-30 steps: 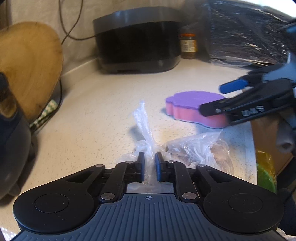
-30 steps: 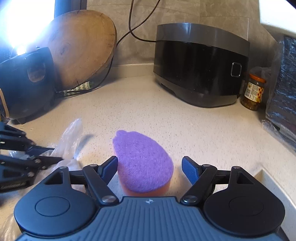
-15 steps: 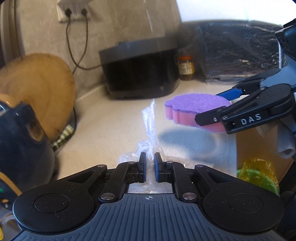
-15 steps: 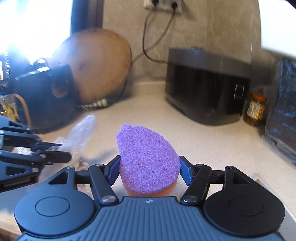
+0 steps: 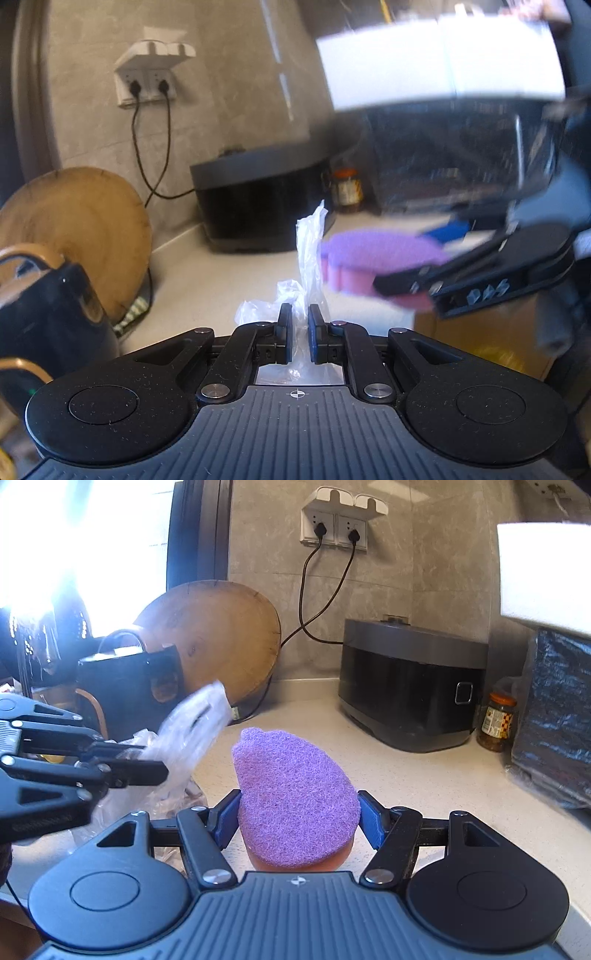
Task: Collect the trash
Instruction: 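Lift and carry the plastic bag and sponge over the green bin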
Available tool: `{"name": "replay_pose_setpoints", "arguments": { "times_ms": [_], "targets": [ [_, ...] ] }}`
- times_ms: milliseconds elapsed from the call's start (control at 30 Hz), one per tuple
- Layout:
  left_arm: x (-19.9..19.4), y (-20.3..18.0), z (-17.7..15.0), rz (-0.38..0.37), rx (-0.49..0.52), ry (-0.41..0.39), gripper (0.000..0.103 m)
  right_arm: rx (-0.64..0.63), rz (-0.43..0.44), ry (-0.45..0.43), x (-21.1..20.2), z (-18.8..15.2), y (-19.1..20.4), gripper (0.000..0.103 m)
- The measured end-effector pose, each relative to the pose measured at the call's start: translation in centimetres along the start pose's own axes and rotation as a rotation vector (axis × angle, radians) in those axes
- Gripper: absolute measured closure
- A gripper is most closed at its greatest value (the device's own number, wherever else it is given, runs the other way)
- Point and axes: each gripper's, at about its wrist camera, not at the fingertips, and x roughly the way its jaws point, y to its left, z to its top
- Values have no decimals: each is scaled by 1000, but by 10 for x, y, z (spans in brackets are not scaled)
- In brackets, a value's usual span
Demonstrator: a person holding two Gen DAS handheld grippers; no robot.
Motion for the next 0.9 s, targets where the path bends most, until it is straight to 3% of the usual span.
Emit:
{"name": "replay_pose_setpoints", "arguments": {
  "times_ms": [133,267,367,533,700,900],
  "targets": [
    [-19,-8,1,-75,-85,-84,91,4,-19,2,-11,-11,-11,37],
    [-23,-27,-8,-133,-166,-170,91,24,-96,-19,-32,-33,-35,37],
    [-5,-46,-18,-175,-190,-170,91,53,-186,-33,-43,-55,-59,37],
    [53,-85,-37,-274,-206,-57,91,104,-303,-5,-43,-113,-91,37],
    [107,-130,-70,-361,-230,69,91,194,-359,104,-32,-181,-123,37],
    [158,-177,-117,-340,-191,225,91,353,-382,244,-16,-249,-170,37]
  ]
}}
